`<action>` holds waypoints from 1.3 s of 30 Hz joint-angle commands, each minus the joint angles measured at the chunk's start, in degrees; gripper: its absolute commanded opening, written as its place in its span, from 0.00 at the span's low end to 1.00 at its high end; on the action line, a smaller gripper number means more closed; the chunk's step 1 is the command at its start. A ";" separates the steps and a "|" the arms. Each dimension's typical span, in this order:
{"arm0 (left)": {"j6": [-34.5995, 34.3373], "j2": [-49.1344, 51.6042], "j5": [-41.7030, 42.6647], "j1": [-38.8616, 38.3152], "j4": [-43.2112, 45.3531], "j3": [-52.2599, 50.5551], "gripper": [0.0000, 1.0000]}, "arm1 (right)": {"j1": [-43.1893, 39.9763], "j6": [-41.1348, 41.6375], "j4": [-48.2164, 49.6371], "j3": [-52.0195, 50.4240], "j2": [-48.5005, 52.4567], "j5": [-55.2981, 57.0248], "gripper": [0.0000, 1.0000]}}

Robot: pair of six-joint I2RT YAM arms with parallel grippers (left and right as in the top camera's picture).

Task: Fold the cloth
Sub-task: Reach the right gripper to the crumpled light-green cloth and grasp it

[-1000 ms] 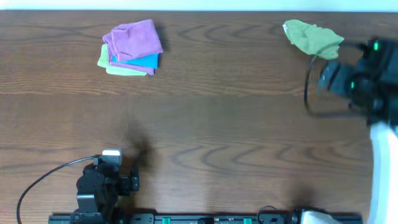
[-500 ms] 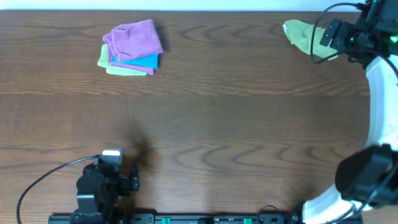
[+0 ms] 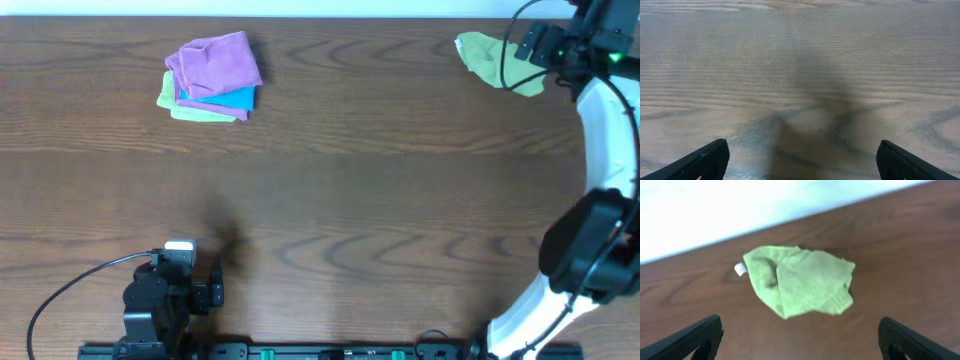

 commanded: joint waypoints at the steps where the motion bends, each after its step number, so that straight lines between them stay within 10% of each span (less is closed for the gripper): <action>1: 2.47 -0.33 -1.66 -0.26 -3.08 -0.83 0.95 | -0.20 -1.42 1.84 0.72 5.33 -0.44 0.98; 24: 2.47 -0.33 -1.64 -0.26 -3.08 -0.83 0.95 | 0.57 0.92 10.86 0.72 19.58 -5.62 0.87; 32: 2.47 -0.33 -1.66 -0.26 -3.08 -0.83 0.95 | 0.85 0.94 12.61 0.74 19.76 -5.42 0.32; 39: 2.47 -0.33 -1.64 -0.26 -3.08 -0.83 0.95 | 1.22 0.92 12.09 0.72 19.76 -5.42 0.08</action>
